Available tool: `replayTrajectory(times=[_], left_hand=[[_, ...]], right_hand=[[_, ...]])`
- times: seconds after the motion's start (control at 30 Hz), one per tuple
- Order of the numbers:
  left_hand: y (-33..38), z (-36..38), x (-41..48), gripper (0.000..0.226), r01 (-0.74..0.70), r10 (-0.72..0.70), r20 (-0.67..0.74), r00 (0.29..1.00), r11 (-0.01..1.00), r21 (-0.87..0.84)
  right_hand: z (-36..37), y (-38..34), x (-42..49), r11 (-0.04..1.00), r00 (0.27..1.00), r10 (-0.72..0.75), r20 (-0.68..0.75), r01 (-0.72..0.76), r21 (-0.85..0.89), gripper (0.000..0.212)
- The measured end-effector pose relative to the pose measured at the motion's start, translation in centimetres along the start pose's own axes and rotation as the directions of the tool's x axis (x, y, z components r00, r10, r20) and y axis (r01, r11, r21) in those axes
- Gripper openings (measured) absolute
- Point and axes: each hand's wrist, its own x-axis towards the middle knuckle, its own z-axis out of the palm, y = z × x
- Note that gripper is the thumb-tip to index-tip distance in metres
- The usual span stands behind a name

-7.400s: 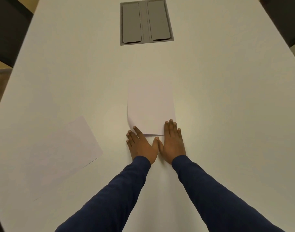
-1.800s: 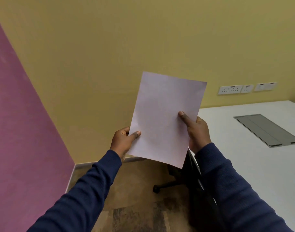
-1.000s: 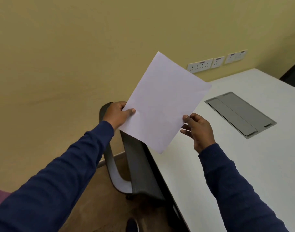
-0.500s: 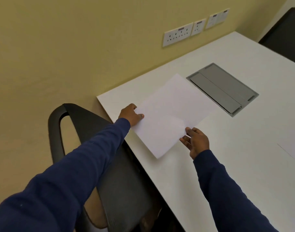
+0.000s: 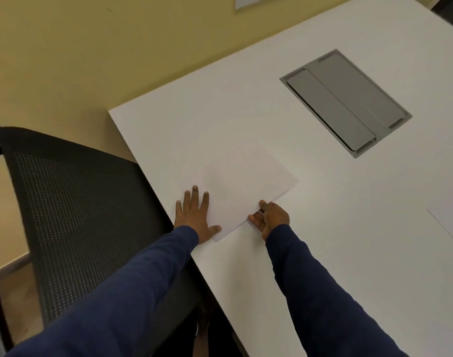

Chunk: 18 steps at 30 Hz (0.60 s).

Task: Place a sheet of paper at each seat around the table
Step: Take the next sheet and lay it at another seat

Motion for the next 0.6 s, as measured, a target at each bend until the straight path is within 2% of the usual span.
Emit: replayTrajectory(times=[0.1,0.17,0.2,0.23,0.3,0.33,0.4,0.43,0.47,0.6], left_hand=[[-0.2,1.0,0.1,0.114,-0.005,0.005,0.01,1.0,0.999,0.045],[-0.3,1.0,0.1,0.115,-0.015,0.015,0.004,1.0,0.998,0.06],[-0.3,0.9,0.3,0.115,-0.022,0.022,0.002,1.0,0.997,0.069],[-0.3,0.7,0.4,0.115,-0.028,0.028,0.003,1.0,0.997,0.075],[-0.2,0.4,0.8,0.115,-0.041,0.041,0.002,0.999,0.995,0.086],[-0.2,0.3,1.0,0.115,-0.046,0.046,0.001,0.999,0.995,0.093],[-0.1,0.2,1.2,0.115,-0.054,0.054,0.005,0.999,0.994,0.099],[0.0,0.2,1.3,0.115,-0.057,0.056,0.009,0.998,0.994,0.098],[0.0,0.2,1.4,0.116,-0.059,0.058,0.01,0.998,0.994,0.095],[0.1,0.2,1.4,0.116,-0.054,0.054,0.003,0.999,0.995,0.085]], right_hand=[[-1.2,0.8,1.0,0.995,0.998,-0.063,-0.018,0.061,-0.081,0.024],[-2.2,1.0,1.1,0.943,0.974,-0.204,-0.098,0.168,-0.288,0.039],[-2.7,0.9,1.0,0.851,0.941,-0.322,-0.103,0.241,-0.466,0.046],[-3.2,0.9,0.9,0.701,0.888,-0.457,-0.049,0.326,-0.635,0.053],[-3.9,0.9,1.1,0.311,0.741,-0.642,0.198,0.487,-0.816,0.065],[-4.0,0.8,1.4,0.122,0.689,-0.643,0.336,0.525,-0.843,0.07],[-3.9,0.9,2.4,-0.169,0.666,-0.535,0.52,0.519,-0.838,0.075],[-3.9,1.0,2.8,-0.265,0.68,-0.476,0.557,0.493,-0.829,0.076],[-3.9,1.1,3.2,-0.315,0.701,-0.435,0.566,0.47,-0.824,0.077],[-4.2,1.1,3.8,-0.353,0.706,-0.415,0.573,0.455,-0.817,0.077]])
